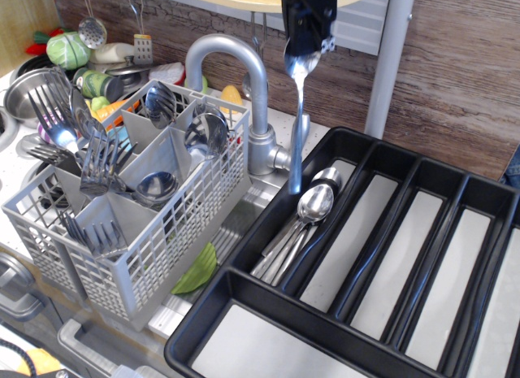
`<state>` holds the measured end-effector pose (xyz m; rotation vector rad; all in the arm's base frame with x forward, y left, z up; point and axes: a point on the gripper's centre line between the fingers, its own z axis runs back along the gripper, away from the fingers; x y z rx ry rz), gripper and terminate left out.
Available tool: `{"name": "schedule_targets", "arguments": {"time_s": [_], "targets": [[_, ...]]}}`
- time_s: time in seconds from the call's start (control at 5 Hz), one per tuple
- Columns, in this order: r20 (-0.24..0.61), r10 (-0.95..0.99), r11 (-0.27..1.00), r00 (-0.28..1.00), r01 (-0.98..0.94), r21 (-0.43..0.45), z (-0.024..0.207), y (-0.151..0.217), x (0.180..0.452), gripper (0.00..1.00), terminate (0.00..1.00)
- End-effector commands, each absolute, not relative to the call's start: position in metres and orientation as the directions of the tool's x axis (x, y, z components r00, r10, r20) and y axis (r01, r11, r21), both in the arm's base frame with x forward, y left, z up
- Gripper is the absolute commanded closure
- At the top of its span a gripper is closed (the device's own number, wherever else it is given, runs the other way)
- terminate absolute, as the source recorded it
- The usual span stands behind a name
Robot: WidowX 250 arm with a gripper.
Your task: Put small spoon from basket to tray
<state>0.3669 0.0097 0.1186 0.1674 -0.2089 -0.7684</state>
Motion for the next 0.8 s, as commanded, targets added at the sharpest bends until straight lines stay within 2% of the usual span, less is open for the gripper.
{"name": "schedule_targets", "arguments": {"time_s": [0.0,0.4,0.6], "targets": [[0.143,-0.745,0.659,0.651,0.688,0.304,0.103,0.016,0.364,1.00,0.00],[0.195,-0.750,0.657,0.632,0.676,0.334,0.070,0.016,0.358,1.00,0.00],[0.191,-0.748,0.658,0.635,0.676,0.332,0.064,0.014,0.358,1.00,1.00]]}}
